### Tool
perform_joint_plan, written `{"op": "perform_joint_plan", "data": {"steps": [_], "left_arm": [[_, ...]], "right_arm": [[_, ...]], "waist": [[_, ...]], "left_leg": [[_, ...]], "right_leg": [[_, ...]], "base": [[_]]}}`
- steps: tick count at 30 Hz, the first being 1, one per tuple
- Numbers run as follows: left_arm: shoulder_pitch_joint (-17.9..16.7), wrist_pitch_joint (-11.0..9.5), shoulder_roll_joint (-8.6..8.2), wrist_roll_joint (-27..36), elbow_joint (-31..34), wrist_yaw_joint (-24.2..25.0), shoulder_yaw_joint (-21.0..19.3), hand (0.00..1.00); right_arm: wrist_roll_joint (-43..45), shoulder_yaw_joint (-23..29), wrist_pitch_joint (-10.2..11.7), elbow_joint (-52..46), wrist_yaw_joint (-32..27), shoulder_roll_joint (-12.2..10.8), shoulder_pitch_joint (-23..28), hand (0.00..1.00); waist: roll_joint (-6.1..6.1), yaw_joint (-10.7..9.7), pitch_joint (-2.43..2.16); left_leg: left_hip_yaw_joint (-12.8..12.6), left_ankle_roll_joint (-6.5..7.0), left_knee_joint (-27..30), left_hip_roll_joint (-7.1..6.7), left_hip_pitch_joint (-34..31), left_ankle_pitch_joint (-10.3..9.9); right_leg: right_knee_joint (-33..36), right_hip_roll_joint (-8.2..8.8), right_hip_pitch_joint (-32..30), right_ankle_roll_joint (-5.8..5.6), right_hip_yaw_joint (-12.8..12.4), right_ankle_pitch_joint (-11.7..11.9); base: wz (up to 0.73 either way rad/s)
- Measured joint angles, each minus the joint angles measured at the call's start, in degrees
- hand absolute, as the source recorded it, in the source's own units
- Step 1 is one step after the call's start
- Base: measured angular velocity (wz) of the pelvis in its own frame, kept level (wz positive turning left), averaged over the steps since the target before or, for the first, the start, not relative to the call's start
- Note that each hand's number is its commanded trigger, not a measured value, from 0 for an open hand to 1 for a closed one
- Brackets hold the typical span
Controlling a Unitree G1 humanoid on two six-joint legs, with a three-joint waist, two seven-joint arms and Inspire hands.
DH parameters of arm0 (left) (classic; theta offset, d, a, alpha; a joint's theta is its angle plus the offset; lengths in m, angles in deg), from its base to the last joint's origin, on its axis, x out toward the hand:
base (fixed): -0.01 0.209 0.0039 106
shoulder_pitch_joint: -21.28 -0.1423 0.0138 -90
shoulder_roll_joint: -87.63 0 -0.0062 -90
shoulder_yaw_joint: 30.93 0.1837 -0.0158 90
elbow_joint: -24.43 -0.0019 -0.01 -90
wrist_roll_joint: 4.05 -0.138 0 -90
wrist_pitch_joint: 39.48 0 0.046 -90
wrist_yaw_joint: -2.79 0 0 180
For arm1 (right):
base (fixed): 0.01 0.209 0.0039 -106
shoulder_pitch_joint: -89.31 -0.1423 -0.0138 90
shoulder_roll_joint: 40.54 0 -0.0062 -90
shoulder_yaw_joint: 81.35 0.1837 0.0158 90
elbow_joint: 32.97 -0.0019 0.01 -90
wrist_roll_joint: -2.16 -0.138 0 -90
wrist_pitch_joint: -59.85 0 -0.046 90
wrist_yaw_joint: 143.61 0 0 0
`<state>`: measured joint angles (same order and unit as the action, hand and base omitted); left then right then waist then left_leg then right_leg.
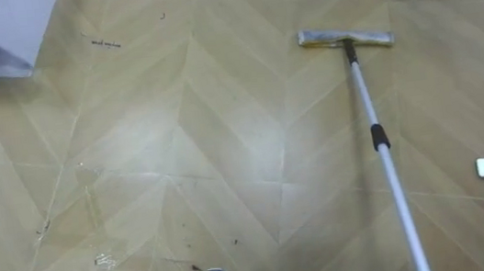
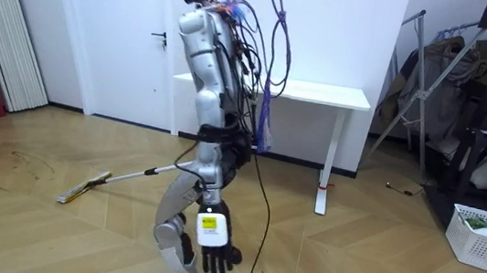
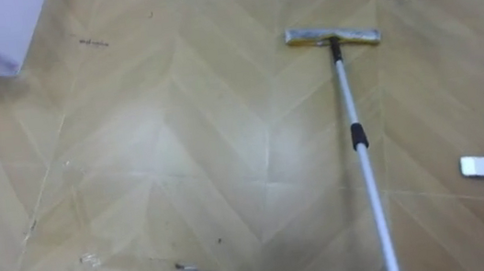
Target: Mop floor
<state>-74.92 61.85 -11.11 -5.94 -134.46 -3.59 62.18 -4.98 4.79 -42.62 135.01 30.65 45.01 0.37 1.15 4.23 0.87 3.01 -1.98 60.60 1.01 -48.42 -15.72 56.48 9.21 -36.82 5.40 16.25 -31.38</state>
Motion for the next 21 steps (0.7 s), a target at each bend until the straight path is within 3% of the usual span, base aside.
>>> {"op": "perform_joint_plan", "data": {"steps": [1,2,3,4,5,6,7,8,9,10,11,12,13,14,15,16,17,18,19,20,21], "left_arm": [[-0.52,-0.11,0.07,1.95,-0.67,-0.44,1.55,0.00],[-1.03,-0.19,0.59,4.62,-0.91,-0.96,2.90,0.00],[-1.15,-0.26,0.76,5.91,-0.91,-1.10,3.34,0.00],[-1.47,-0.42,0.85,8.49,-0.77,-1.64,4.60,0.00],[-2.02,-0.56,0.76,9.66,-1.00,-1.79,5.08,0.00],[-2.28,-0.71,0.88,10.04,-0.97,-1.78,5.07,0.00],[-2.21,-0.84,1.34,10.30,-0.63,-1.71,5.05,0.00],[-2.23,-1.66,1.85,10.25,-0.34,-1.38,5.02,0.00],[-2.12,-2.53,2.30,10.21,-0.75,-0.61,5.00,0.00],[-1.99,-2.67,2.60,10.03,-0.92,-0.07,5.04,0.00],[-1.87,-2.69,2.99,9.66,-0.93,0.78,4.99,0.00],[-1.77,-2.63,3.00,9.66,-0.92,0.98,4.98,0.00],[-1.40,-2.47,2.99,9.48,-0.89,1.50,5.00,0.00],[-0.76,-2.27,2.88,8.65,-0.76,2.14,5.06,0.00],[-0.53,-2.03,2.84,8.66,-0.81,2.18,5.03,0.00],[0.67,-1.54,2.83,8.64,-0.80,1.99,5.00,0.00],[1.69,-1.42,2.62,8.47,-0.71,1.62,4.93,0.00],[2.04,-1.57,2.46,8.31,-0.43,1.31,5.05,0.00],[2.50,-2.04,2.40,7.89,0.57,0.33,5.00,0.00],[2.63,-2.54,2.62,7.87,1.65,-0.71,4.93,0.00],[2.64,-2.79,2.66,7.85,2.03,-1.04,4.83,0.00]], "right_arm": [[-0.12,-0.02,-0.04,0.88,0.01,0.46,-1.21,1.00],[-0.04,0.03,-0.16,1.76,0.05,0.61,-3.62,1.00],[-0.06,0.02,-0.18,2.21,0.08,0.83,-5.13,1.00],[-0.26,0.02,-0.27,2.46,0.30,1.64,-8.52,1.00],[-0.65,0.11,-0.05,2.64,0.78,2.53,-12.28,1.00],[-0.90,-0.09,0.11,2.64,1.03,2.71,-14.17,1.00],[-1.94,-0.68,1.04,2.68,1.94,3.05,-17.34,1.00],[-3.76,-1.32,1.49,2.71,3.14,3.48,-19.94,1.00],[-5.45,-2.19,1.66,2.72,3.97,3.72,-21.40,1.00],[-6.24,-3.02,1.89,2.65,4.29,3.83,-21.86,1.00],[-7.83,-3.94,2.03,2.52,4.98,4.17,-22.24,1.00],[-8.83,-4.13,2.07,2.51,5.27,4.53,-22.02,1.00],[-10.13,-4.65,2.35,2.44,5.81,5.19,-20.95,1.00],[-10.72,-4.89,2.60,2.40,6.21,6.20,-19.25,1.00],[-10.80,-4.92,2.57,2.40,6.28,6.63,-18.29,1.00],[-10.94,-5.01,2.50,2.85,6.15,7.74,-16.27,1.00],[-10.73,-5.03,2.45,4.15,6.02,9.19,-13.94,1.00],[-10.64,-5.06,2.37,4.64,5.65,9.78,-12.40,1.00],[-10.98,-5.84,2.28,4.60,4.02,10.19,-9.26,1.00],[-11.31,-6.24,2.26,4.24,2.40,9.40,-6.71,1.00],[-11.37,-6.22,2.25,4.27,1.68,8.85,-5.72,1.00]], "waist": [[0.20,0.80,0.03],[0.53,1.32,-0.25],[-0.10,1.95,0.04],[-1.11,3.53,0.27],[-1.32,4.46,0.44],[-1.57,4.78,0.60],[-2.21,5.24,1.08],[-3.12,6.10,1.68],[-3.53,6.26,1.77],[-3.65,6.23,1.74],[-3.22,6.05,1.48],[-3.30,6.04,1.56],[-2.48,5.87,1.16],[-1.86,5.59,0.94],[-1.59,5.43,0.79],[-1.10,4.74,0.73],[-0.06,3.58,0.56],[0.68,3.01,0.39],[1.96,2.48,0.03],[2.81,2.13,-0.05],[3.26,1.86,-0.04]], "left_leg": [[-0.94,0.14,7.89,0.31,-2.22,0.86],[-1.52,-0.26,12.91,0.97,-5.25,4.41],[-1.83,-0.19,15.26,1.43,-7.08,7.06],[-1.86,-0.59,20.74,1.45,-11.47,13.89],[-2.52,-1.74,29.49,1.20,-15.78,17.33],[-3.05,-1.48,33.60,1.20,-17.49,16.84],[-5.30,0.03,37.35,1.26,-20.00,15.30],[-7.06,0.88,35.06,1.26,-20.29,12.67],[-7.78,0.94,27.56,1.09,-18.90,10.17],[-7.79,0.95,22.13,0.93,-17.59,9.12],[-7.67,0.77,10.55,0.54,-14.25,7.43],[-7.73,0.69,5.89,0.42,-12.62,6.67],[-8.23,2.07,1.82,0.33,-10.66,1.40],[-9.64,5.77,0.05,0.23,-9.99,-2.20],[-10.02,6.72,-0.15,0.11,-9.78,-2.93],[-10.35,8.45,-0.29,-1.28,-9.36,-4.36],[-10.25,9.54,0.10,-3.44,-8.41,-6.01],[-10.04,10.03,0.23,-4.19,-7.77,-6.83],[-9.83,10.67,0.17,-4.84,-6.57,-8.44],[-9.81,10.85,-0.01,-4.78,-5.48,-9.53],[-9.81,11.10,-0.18,-4.75,-4.90,-9.92]], "right_leg": [[3.36,-0.25,-0.69,0.50,-0.29,-1.61],[6.51,-0.46,-1.93,0.86,-1.24,-3.12],[7.80,-0.84,-2.81,0.86,-2.19,-3.54],[10.18,-1.16,-4.41,1.21,-3.79,-4.13],[12.26,-1.23,-5.67,2.27,-4.70,-4.45],[13.19,-1.28,-6.11,2.47,-5.17,-4.77],[13.93,-1.47,-6.44,2.47,-5.91,-5.10],[13.95,-1.44,-6.45,2.00,-6.59,-5.33],[13.67,-1.41,-6.47,0.88,-6.82,-5.86],[13.49,-1.43,-6.46,0.36,-6.81,-6.02],[13.16,-1.43,-6.35,-0.57,-6.67,-6.52],[13.05,-1.43,-6.24,-0.60,-6.62,-6.72],[12.64,-1.10,-6.08,-1.42,-6.59,-7.39],[11.47,-0.37,-5.65,-2.68,-5.96,-7.21],[10.93,-0.02,-5.43,-2.68,-5.97,-6.80],[13.13,0.19,-6.18,-3.46,-7.99,-5.37],[19.35,0.60,-9.21,-4.64,-10.67,0.09],[22.36,0.31,-10.58,-4.84,-12.28,3.53],[26.02,-1.17,-13.57,-5.59,-14.93,7.41],[26.26,-2.82,-17.30,-6.16,-16.37,7.55],[25.33,-3.44,-18.95,-6.32,-16.55,7.48]], "base": [[-0.18],[-0.22],[-0.37],[-0.62],[-0.61],[-0.45],[-0.20],[-0.09],[0.04],[0.17],[0.18],[0.19],[0.21],[0.22],[0.32],[0.49],[0.57],[0.49],[0.11],[-0.05],[-0.06]]}}
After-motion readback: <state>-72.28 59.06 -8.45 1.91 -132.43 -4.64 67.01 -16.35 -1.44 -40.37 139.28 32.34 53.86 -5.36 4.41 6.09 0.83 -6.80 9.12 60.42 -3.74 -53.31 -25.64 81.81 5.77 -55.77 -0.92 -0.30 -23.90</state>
